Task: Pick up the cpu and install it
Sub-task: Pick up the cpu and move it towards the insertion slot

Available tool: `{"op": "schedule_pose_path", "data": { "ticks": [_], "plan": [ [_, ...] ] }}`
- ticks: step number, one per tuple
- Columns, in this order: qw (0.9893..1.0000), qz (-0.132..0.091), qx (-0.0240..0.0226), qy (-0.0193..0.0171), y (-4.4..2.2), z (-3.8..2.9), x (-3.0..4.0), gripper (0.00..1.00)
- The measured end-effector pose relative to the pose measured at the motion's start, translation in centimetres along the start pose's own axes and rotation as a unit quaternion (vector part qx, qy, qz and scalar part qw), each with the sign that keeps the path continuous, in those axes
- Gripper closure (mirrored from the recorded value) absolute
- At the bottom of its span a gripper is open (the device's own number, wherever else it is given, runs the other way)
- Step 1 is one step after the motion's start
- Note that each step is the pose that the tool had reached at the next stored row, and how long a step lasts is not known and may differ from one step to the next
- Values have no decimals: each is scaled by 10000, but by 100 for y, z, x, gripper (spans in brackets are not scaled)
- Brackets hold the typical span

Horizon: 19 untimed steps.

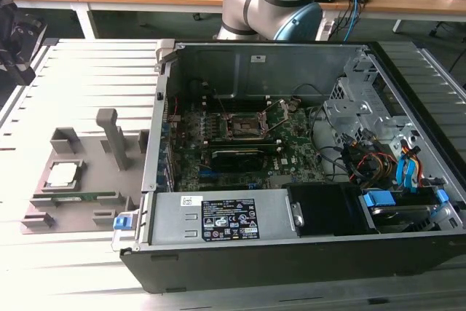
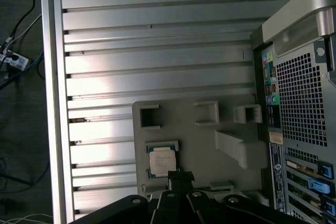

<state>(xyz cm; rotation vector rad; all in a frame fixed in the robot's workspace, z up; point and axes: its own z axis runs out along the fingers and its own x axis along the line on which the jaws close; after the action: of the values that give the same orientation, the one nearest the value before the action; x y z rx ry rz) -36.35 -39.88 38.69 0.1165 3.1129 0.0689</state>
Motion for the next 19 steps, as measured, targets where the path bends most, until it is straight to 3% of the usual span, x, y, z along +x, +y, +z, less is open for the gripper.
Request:
{"op": "schedule_pose_path", "data": {
  "ticks": [4, 6, 8, 11, 13, 14, 19],
  "plan": [
    [10000, 0, 0, 0, 0, 0, 1, 83],
    [10000, 0, 0, 0, 0, 0, 2, 70],
    [10000, 0, 0, 0, 0, 0, 3, 46],
    [10000, 0, 5, 0, 0, 0, 4, 40],
    [9998, -42, 182, -12, 0, 0, 4, 40],
    [9997, -72, 219, -14, 0, 1, 4, 40],
    [9997, -93, 225, -14, -2, 33, 16, 40]
  ]
}}
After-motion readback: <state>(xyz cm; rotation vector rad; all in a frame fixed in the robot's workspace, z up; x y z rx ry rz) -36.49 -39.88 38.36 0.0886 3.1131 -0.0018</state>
